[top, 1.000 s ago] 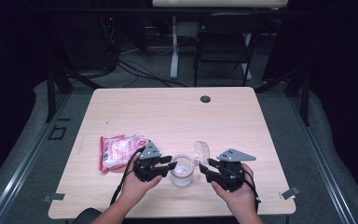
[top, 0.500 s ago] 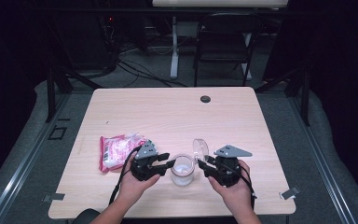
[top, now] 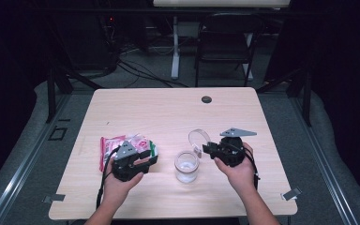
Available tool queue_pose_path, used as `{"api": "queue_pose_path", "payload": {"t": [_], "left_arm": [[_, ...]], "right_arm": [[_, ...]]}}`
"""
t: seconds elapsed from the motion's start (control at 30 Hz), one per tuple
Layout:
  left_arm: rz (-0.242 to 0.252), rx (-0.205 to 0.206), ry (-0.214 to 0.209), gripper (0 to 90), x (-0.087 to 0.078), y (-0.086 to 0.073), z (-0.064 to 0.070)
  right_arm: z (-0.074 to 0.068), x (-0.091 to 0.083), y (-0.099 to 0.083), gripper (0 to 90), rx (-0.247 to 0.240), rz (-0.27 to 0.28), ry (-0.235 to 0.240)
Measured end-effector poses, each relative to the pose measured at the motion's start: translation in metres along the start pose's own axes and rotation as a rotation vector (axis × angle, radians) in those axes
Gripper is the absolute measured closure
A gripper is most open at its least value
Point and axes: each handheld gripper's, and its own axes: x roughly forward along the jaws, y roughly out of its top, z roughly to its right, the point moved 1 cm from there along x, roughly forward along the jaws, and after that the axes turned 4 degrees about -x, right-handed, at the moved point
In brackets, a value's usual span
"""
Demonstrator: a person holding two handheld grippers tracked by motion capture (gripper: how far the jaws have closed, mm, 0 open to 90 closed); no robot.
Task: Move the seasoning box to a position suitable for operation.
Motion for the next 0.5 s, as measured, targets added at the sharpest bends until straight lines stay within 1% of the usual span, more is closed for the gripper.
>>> {"api": "queue_pose_path", "payload": {"t": [0.13,0.2,0.23,0.37,0.4,0.47,0.5], "left_arm": [[0.012,-0.023,0.049,60.4,-0.011,-0.007,-0.009],[0.001,-0.031,0.072,60.2,-0.017,-0.011,-0.014],[0.008,-0.04,0.083,60.1,-0.019,-0.013,-0.016],[0.002,-0.057,0.123,59.5,-0.026,-0.02,-0.023],[0.005,-0.062,0.129,59.3,-0.028,-0.021,-0.025],[0.0,-0.062,0.142,58.9,-0.029,-0.025,-0.028],[0.001,-0.065,0.15,58.5,-0.03,-0.027,-0.03]], "right_arm": [[0.008,0.006,0.008,72.6,0.0,-0.006,0.014],[0.011,0.009,0.01,72.6,-0.004,-0.002,0.021],[0.012,0.01,0.011,72.6,-0.005,-0.005,0.029],[0.015,0.018,0.012,72.5,-0.01,-0.007,0.026],[0.016,0.019,0.012,72.3,-0.018,-0.014,0.026],[0.015,0.021,0.011,69.6,-0.018,-0.006,0.026],[0.016,0.02,0.011,67.4,-0.026,-0.005,0.026]]}}
